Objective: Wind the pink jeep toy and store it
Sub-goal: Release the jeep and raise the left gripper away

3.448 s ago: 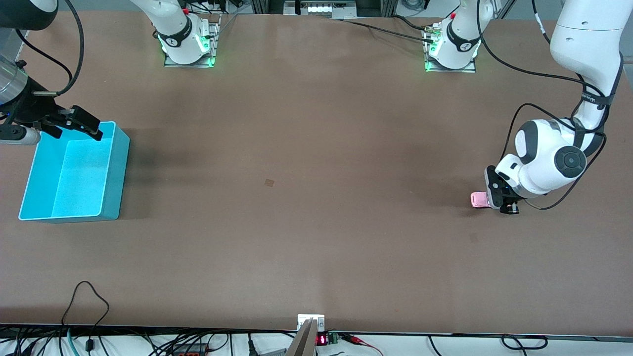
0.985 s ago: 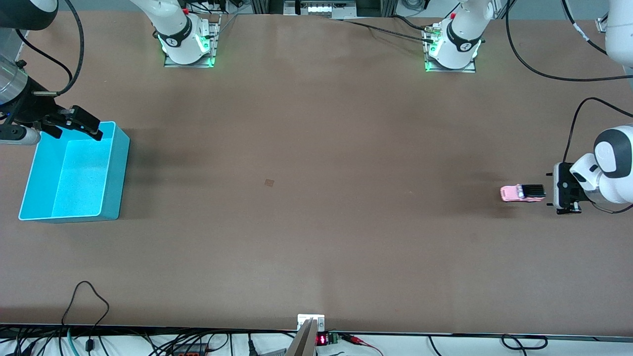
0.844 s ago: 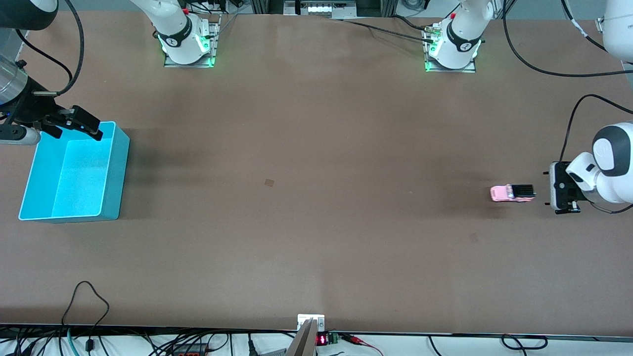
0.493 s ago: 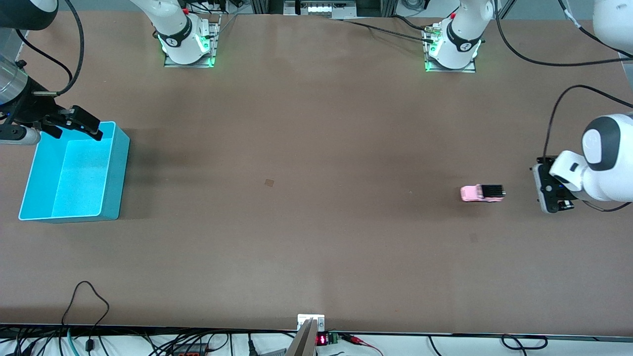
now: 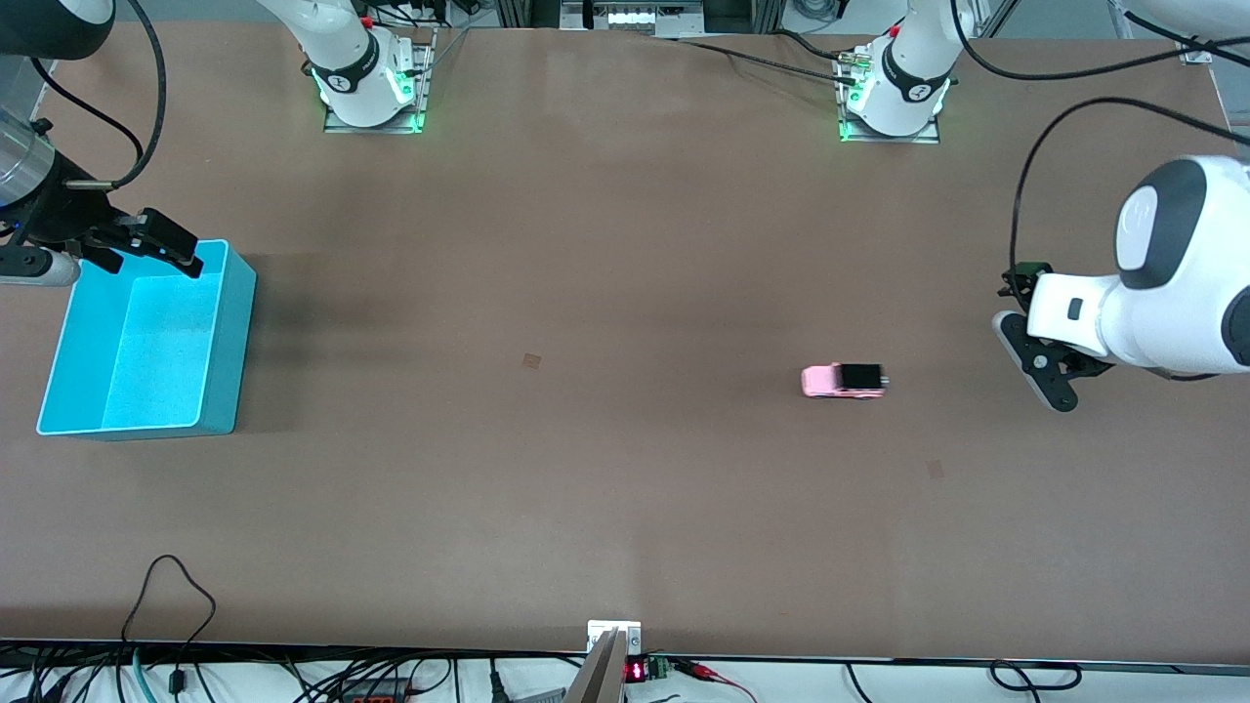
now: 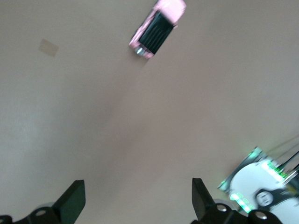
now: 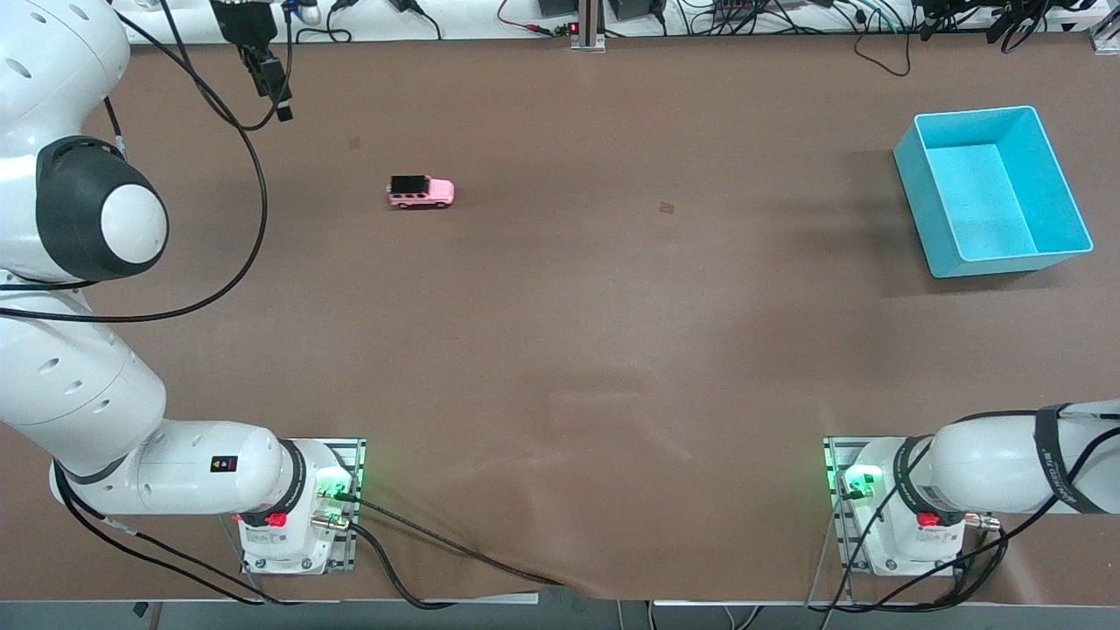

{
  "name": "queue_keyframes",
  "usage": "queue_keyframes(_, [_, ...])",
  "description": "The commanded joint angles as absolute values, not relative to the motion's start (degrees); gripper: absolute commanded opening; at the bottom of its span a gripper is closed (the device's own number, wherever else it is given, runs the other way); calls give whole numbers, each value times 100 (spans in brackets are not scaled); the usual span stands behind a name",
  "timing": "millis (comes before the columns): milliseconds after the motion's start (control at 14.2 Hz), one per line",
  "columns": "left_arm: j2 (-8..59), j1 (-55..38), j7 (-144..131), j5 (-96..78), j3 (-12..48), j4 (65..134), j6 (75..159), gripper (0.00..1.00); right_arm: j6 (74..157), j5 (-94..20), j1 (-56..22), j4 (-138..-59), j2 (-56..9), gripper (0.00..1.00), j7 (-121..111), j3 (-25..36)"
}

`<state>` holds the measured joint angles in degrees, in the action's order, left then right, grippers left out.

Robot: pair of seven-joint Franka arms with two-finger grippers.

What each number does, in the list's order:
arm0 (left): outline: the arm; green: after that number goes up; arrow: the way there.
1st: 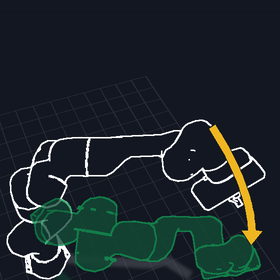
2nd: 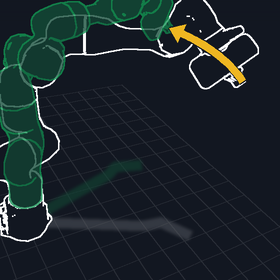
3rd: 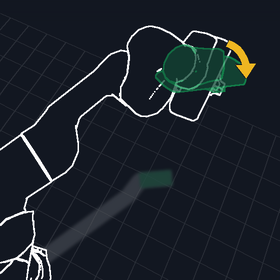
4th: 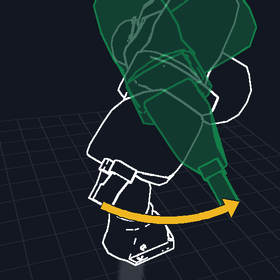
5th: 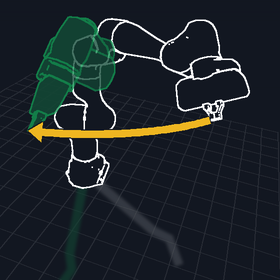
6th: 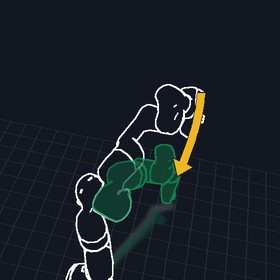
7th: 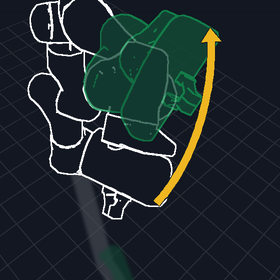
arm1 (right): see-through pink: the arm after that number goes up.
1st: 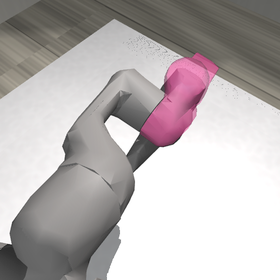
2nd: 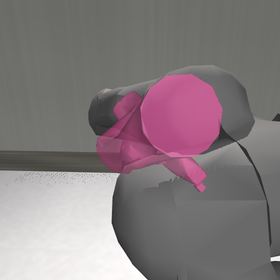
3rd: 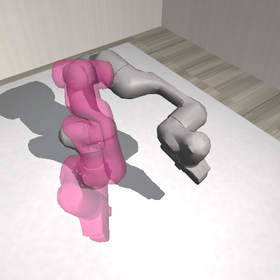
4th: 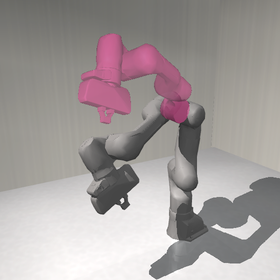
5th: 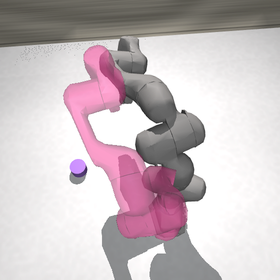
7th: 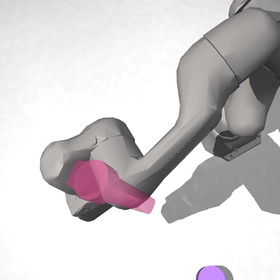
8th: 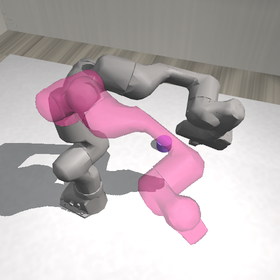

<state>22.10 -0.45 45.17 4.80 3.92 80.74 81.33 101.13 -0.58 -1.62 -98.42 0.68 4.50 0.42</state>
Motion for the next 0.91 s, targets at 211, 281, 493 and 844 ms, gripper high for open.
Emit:
queue_keyframes(211, [1724, -281, 2657, -79, 246, 8023, 7928, 100, 10063, -18, -149, -9844, 132, 100, 431, 26])
queue_keyframes(281, [1592, -281, 2245, -79, 237, 8120, 7945, 100, 10063, -18, -149, -9844, 132, 100, 431, 26])
queue_keyframes(493, [698, -238, 296, -62, 220, 9110, 8943, 100, 10063, -18, -149, -9852, 132, 100, 431, 35])
queue_keyframes(844, [-167, -185, -238, -44, 159, 10002, 9923, 100, 10081, -18, -149, -9879, 132, 100, 431, 35])
